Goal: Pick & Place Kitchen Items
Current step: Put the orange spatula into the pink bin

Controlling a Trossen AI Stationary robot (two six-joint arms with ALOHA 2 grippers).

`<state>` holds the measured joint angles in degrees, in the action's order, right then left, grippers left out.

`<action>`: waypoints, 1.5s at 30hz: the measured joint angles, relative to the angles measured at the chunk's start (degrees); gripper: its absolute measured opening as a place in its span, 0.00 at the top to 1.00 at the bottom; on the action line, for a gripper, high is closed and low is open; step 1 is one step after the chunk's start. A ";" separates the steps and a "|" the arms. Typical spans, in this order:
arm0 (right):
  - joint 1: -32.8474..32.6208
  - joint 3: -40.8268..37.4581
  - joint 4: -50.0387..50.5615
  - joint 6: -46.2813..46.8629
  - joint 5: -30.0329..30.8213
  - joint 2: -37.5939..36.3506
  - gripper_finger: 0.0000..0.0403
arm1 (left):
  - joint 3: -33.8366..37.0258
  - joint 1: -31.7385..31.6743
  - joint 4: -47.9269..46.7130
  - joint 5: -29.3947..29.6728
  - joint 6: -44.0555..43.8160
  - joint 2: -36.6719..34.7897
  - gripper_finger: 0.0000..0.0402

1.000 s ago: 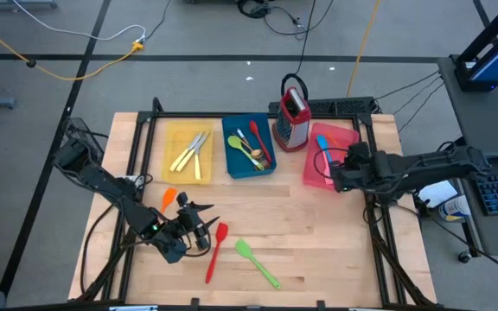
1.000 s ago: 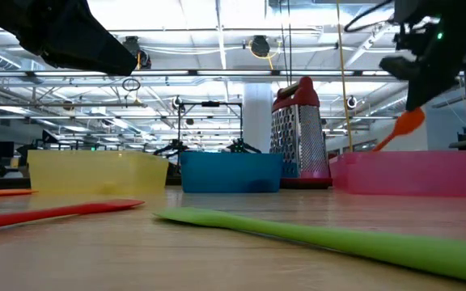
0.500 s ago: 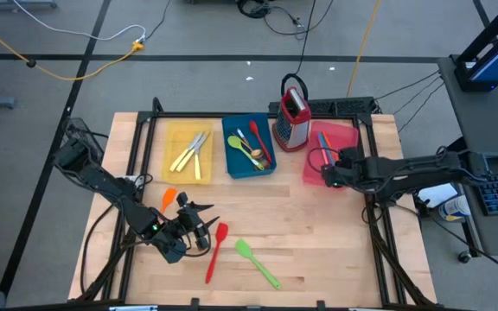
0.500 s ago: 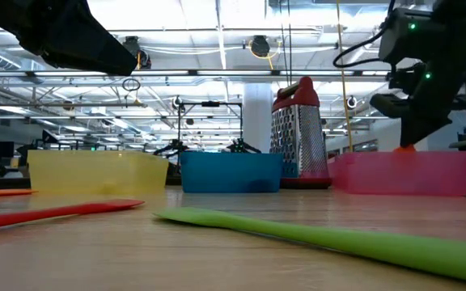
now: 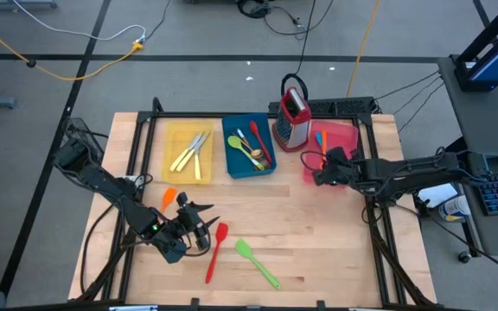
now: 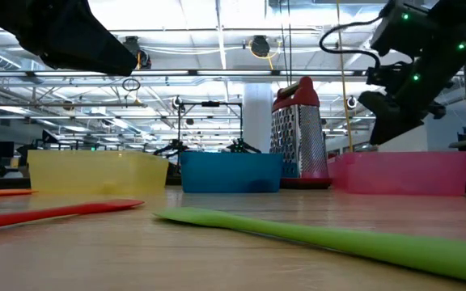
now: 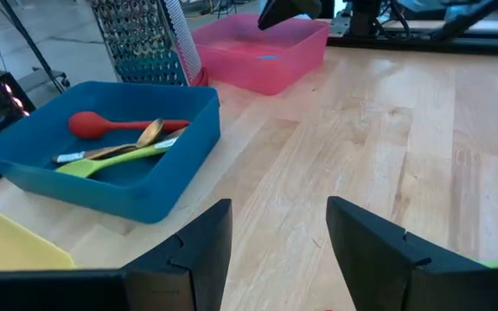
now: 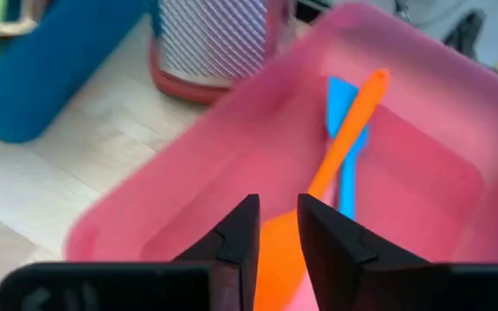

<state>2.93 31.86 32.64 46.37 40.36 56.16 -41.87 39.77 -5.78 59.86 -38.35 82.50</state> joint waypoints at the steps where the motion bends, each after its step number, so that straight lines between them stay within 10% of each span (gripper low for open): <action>1: -0.02 0.00 -0.95 -1.04 0.00 0.00 0.80 | 0.00 0.01 0.00 0.01 -0.93 0.00 0.51; 21: -3.43 0.00 -36.46 -21.98 -15.10 0.00 0.68 | 0.00 0.27 0.01 -16.22 -15.78 0.00 0.51; 35: -6.18 0.00 -58.19 -39.53 -24.19 2.81 0.68 | -0.02 2.91 5.62 -15.01 -14.35 0.00 0.51; 45: -4.76 0.00 -65.44 -41.15 -25.51 8.38 0.69 | -0.02 -1.18 -25.96 -22.76 -27.86 -0.02 0.51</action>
<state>-1.83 31.86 -32.80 5.22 14.85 64.54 -41.89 38.59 -31.74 37.10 -66.21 82.48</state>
